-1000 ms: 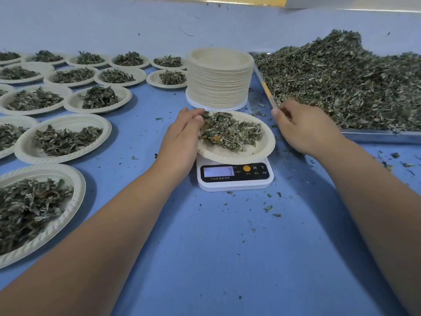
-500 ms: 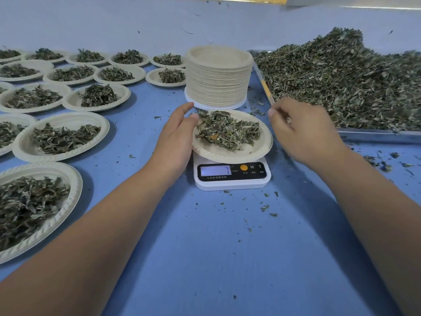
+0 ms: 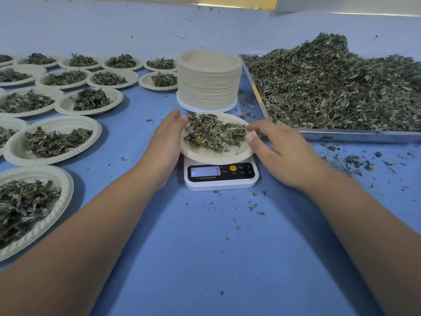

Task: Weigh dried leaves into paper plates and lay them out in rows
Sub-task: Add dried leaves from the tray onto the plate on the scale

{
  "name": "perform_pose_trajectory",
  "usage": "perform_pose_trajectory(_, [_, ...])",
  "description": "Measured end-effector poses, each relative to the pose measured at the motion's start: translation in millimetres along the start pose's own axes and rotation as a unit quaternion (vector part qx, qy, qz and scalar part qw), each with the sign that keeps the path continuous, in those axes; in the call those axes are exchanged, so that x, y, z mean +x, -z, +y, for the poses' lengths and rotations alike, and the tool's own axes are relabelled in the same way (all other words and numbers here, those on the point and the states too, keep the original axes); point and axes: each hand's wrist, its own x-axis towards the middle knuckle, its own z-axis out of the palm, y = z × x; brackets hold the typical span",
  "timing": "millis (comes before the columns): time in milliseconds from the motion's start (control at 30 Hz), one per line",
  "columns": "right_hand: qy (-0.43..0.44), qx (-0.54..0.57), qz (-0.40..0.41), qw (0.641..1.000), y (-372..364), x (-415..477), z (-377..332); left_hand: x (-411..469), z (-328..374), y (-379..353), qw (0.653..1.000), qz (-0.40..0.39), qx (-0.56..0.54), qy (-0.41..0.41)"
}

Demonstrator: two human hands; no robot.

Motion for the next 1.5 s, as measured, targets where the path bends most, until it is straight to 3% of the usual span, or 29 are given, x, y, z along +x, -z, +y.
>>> perform_pose_trajectory(167, [-0.005, 0.035, -0.02, 0.999, -5, -3, -7, -1, 6, -1, 0.995, 0.028, -0.077, 0.065])
perform_pose_trajectory(367, [0.026, 0.053, -0.067, 0.996, -2, -9, -11, -5, 17, -5, 0.966, 0.168, -0.186, 0.059])
perform_pose_trajectory(600, [0.037, 0.076, -0.039, 0.996, 7, -9, -19, -1, 29, -1, 0.958, 0.151, -0.223, 0.093])
perform_pose_trajectory(1133, [0.026, 0.102, -0.085, 0.991, 79, 56, -73, 13, 134, 15, 0.966, 0.166, -0.193, 0.049])
perform_pose_trajectory(1500, [0.011, 0.109, -0.052, 0.993, 83, 126, -71, 69, 163, 22, 0.971, 0.16, -0.171, 0.044])
